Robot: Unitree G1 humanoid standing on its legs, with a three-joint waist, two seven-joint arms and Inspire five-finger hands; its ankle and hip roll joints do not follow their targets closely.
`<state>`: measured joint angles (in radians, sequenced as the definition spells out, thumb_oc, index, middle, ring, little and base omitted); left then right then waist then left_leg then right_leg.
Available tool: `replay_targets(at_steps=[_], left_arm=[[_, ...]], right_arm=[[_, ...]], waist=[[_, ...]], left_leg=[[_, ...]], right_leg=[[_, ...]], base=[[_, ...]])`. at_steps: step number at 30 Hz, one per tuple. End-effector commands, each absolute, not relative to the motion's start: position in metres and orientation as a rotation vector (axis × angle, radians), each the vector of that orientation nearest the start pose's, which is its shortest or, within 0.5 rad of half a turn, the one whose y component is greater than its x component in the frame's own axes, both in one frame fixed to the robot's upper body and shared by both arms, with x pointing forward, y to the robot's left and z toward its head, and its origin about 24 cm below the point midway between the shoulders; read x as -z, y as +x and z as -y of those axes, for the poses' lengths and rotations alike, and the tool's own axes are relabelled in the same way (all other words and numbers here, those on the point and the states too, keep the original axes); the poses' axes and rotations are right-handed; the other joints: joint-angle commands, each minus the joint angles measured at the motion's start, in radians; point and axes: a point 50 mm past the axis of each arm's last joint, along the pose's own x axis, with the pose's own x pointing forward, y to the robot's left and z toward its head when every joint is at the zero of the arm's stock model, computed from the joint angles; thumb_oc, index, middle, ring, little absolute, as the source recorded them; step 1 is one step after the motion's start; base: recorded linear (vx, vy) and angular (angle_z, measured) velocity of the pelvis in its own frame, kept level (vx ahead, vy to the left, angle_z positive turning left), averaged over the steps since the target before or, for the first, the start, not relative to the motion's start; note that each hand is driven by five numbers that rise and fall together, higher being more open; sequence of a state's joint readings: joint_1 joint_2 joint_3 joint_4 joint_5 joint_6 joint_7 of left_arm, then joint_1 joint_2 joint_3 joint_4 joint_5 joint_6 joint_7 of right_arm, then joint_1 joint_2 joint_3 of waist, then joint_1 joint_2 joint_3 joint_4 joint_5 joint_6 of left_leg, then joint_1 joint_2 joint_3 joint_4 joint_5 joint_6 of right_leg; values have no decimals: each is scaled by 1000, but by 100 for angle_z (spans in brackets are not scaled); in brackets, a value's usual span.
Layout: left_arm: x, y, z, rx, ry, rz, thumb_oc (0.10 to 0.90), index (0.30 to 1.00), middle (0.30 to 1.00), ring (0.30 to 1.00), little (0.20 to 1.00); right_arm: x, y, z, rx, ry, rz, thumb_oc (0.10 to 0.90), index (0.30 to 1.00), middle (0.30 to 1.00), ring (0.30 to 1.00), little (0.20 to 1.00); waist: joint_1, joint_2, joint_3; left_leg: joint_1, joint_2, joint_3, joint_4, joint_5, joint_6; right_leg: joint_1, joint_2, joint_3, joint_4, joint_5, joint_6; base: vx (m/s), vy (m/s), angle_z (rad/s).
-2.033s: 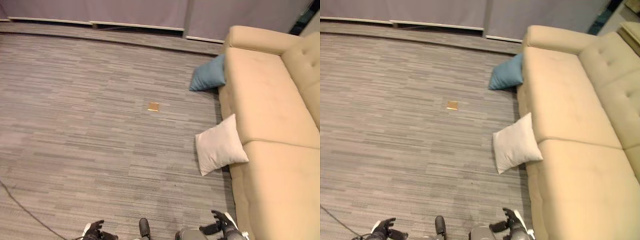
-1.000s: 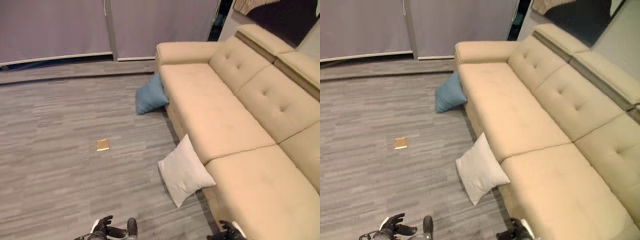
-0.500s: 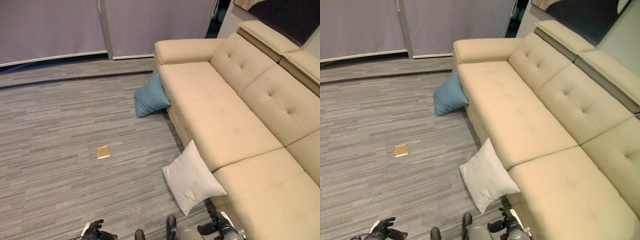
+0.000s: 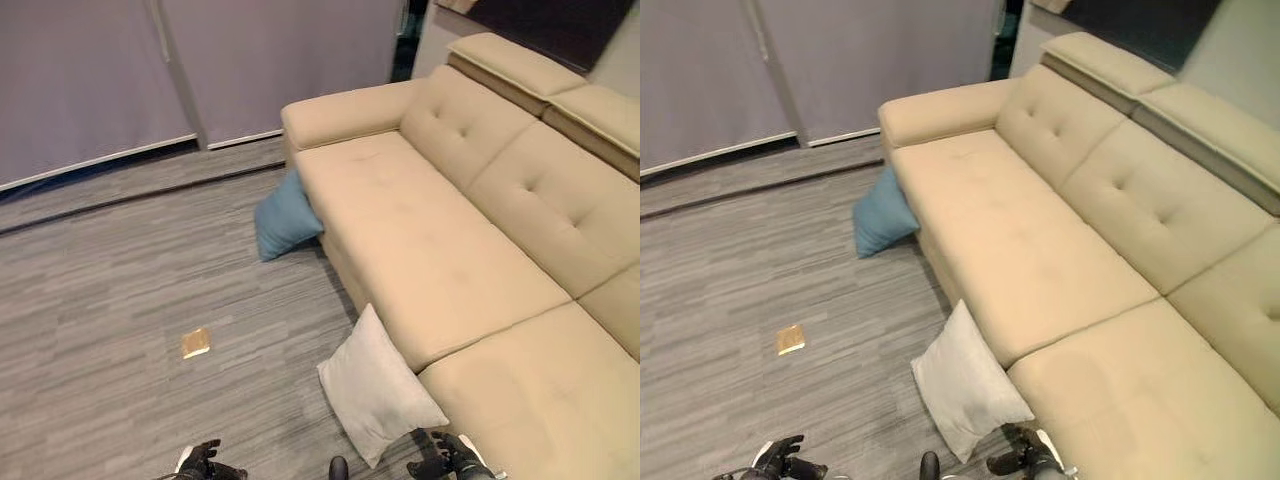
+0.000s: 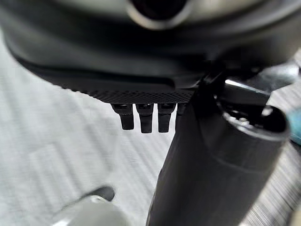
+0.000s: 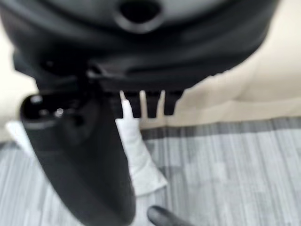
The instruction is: Pick up all the scattered cushions and arrange them neatly on the sofa.
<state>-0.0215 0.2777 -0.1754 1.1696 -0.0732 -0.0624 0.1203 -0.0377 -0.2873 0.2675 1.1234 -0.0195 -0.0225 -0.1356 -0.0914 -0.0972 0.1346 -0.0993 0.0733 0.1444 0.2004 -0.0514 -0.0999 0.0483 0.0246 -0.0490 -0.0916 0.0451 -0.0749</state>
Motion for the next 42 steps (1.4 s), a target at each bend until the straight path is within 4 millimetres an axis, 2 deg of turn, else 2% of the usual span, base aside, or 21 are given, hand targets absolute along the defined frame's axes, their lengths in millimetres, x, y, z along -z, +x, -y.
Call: replay_targets(at_steps=[1, 3, 5, 12, 14, 16, 17, 19, 20, 22, 23, 24, 26, 28, 31, 32, 33, 35, 37, 39, 42], left_arm=[[144, 122, -252, -128, 409, -1039, 800, 900, 900, 900, 900], [145, 123, -251, -129, 399, -1034, 800, 900, 900, 900, 900], [146, 120, -250, -124, 396, -1047, 800, 900, 900, 900, 900], [146, 118, -253, -96, 438, -1058, 800, 900, 900, 900, 900], [146, 118, -253, -96, 438, -1058, 800, 900, 900, 900, 900], [141, 126, -261, -115, 454, -1029, 800, 900, 900, 900, 900], [141, 126, -261, -115, 454, -1028, 800, 900, 900, 900, 900], [137, 131, -266, -138, 453, -1010, 800, 900, 900, 900, 900], [136, 132, -268, -156, 445, -1004, 800, 900, 900, 900, 900], [137, 129, -268, -159, 442, -1012, 800, 900, 900, 900, 900], [137, 129, -268, -159, 442, -1012, 800, 900, 900, 900, 900], [139, 126, -268, -158, 439, -1029, 800, 900, 900, 900, 900], [139, 126, -267, -162, 431, -1023, 800, 900, 900, 900, 900], [139, 130, -262, -142, 423, -1009, 800, 900, 900, 900, 900], [139, 133, -258, -126, 418, -999, 800, 900, 900, 900, 900], [140, 134, -252, -104, 415, -1001, 800, 900, 900, 900, 900], [141, 134, -248, -91, 407, -999, 800, 900, 900, 900, 900], [144, 129, -247, -99, 398, -1028, 800, 900, 900, 900, 900], [143, 132, -246, -103, 389, -1019, 800, 900, 900, 900, 900], [143, 134, -247, -97, 401, -1019, 800, 900, 900, 900, 900], [138, 143, -250, -105, 415, -987, 800, 900, 900, 900, 900]], right_arm=[[141, 127, 255, 79, -537, -1038, 800, 900, 900, 900, 900], [140, 129, 257, 80, -558, -1037, 800, 900, 900, 900, 900], [140, 128, 258, 73, -562, -1046, 800, 900, 900, 900, 900], [143, 128, 250, 66, -538, -1054, 800, 900, 900, 900, 900], [143, 128, 250, 66, -537, -1054, 800, 900, 900, 900, 900], [141, 138, 244, 55, -529, -1024, 800, 900, 900, 900, 900], [141, 138, 244, 56, -529, -1024, 800, 900, 900, 900, 900], [139, 146, 241, 54, -530, -998, 800, 900, 900, 900, 900], [138, 146, 241, 55, -537, -992, 800, 900, 900, 900, 900], [139, 143, 243, 55, -546, -1002, 800, 900, 900, 900, 900], [140, 143, 243, 55, -546, -1002, 800, 900, 900, 900, 900], [141, 140, 244, 56, -552, -1014, 800, 900, 900, 900, 900], [140, 140, 245, 63, -558, -1011, 800, 900, 900, 900, 900], [139, 139, 249, 78, -555, -1009, 800, 900, 900, 900, 900], [138, 139, 252, 94, -550, -1007, 800, 900, 900, 900, 900], [137, 140, 256, 109, -552, -1008, 800, 900, 900, 900, 900], [136, 142, 258, 112, -558, -1001, 800, 900, 900, 900, 900], [135, 142, 260, 101, -586, -1008, 800, 900, 900, 900, 900], [134, 145, 262, 107, -586, -1003, 800, 900, 900, 900, 900], [134, 145, 262, 108, -580, -1004, 800, 900, 900, 900, 900], [130, 157, 256, 108, -565, -961, 800, 900, 900, 900, 900]], waist=[[25, -7, -4], [37, 1, 3], [35, 12, -3], [15, 19, -22], [18, 18, -22], [11, 23, -2], [13, 23, -5], [21, 30, 9], [33, 37, 5], [36, 36, -9], [35, 36, -8], [40, 31, -22], [54, 28, -27], [45, 27, -21], [37, 27, -10], [38, 24, -4], [45, 22, 3], [61, 15, 0], [65, 22, 9], [58, 39, 4], [53, 41, 23]], left_leg=[[-49, -33, -147, -96, 46, 15], [-80, -50, -250, -115, 69, 5], [-68, -54, -270, -140, 62, 7], [-5, -55, -141, -141, 25, 58], [-4, -55, -138, -141, 24, 58], [18, -60, -69, -148, 5, 84], [15, -59, -67, -149, 7, 83], [22, -52, -34, -157, 4, 88], [35, -48, -6, -168, 2, 88], [54, -59, 15, -188, 3, 89], [56, -59, 14, -189, 2, 89], [71, -78, 39, -207, -3, 89], [75, -79, 60, -214, -2, 80], [66, -85, 60, -176, -12, 77], [42, -83, 63, -119, -27, 70], [20, -80, 45, -59, -41, 62], [-6, -86, -15, -33, -43, 50], [-51, -46, -105, -75, -1, 31], [-68, -31, -137, -91, 22, 22], [-34, -19, -121, -153, 34, 23], [-42, -34, -106, -155, 31, 37]], right_leg=[[-14, -23, 90, 147, -135, 143], [-4, -12, 143, 156, -144, 143], [0, -11, 178, 161, -154, 150], [-41, -68, 272, 195, -121, 203], [-42, -68, 275, 196, -121, 204], [-118, -73, 289, 273, -79, 239], [-122, -71, 291, 272, -76, 239], [-153, -87, 218, 297, -76, 238], [-166, -117, 79, 303, -91, 226], [-158, -91, 15, 279, -106, 211], [-156, -91, 15, 279, -107, 211], [-138, -57, -46, 226, -123, 192], [-115, -80, -161, 178, -128, 186], [-110, -60, -107, 142, -117, 183], [-103, -60, -102, 125, -113, 176], [-93, -63, -88, 111, -108, 170], [-91, -65, -66, 110, -105, 166], [-81, -74, -26, 109, -107, 173], [-75, -75, 0, 107, -119, 173], [-74, -77, 4, 105, -124, 178], [-126, -93, 36, 135, -112, 190]], base=[[263, 149, -90], [159, 103, -103], [171, 165, -108], [125, 215, -83], [15, 107, -83], [-8, 232, -45], [-61, 155, -75], [-42, 131, -132], [31, 141, -116], [61, 84, -87], [70, 48, -40], [34, 6, -8], [20, -66, -22], [15, -87, -51], [-37, -54, 23], [-6, 41, -3], [77, 119, -13], [157, 167, -55], [133, 170, -80], [101, 194, -62], [-24, 185, -31]])
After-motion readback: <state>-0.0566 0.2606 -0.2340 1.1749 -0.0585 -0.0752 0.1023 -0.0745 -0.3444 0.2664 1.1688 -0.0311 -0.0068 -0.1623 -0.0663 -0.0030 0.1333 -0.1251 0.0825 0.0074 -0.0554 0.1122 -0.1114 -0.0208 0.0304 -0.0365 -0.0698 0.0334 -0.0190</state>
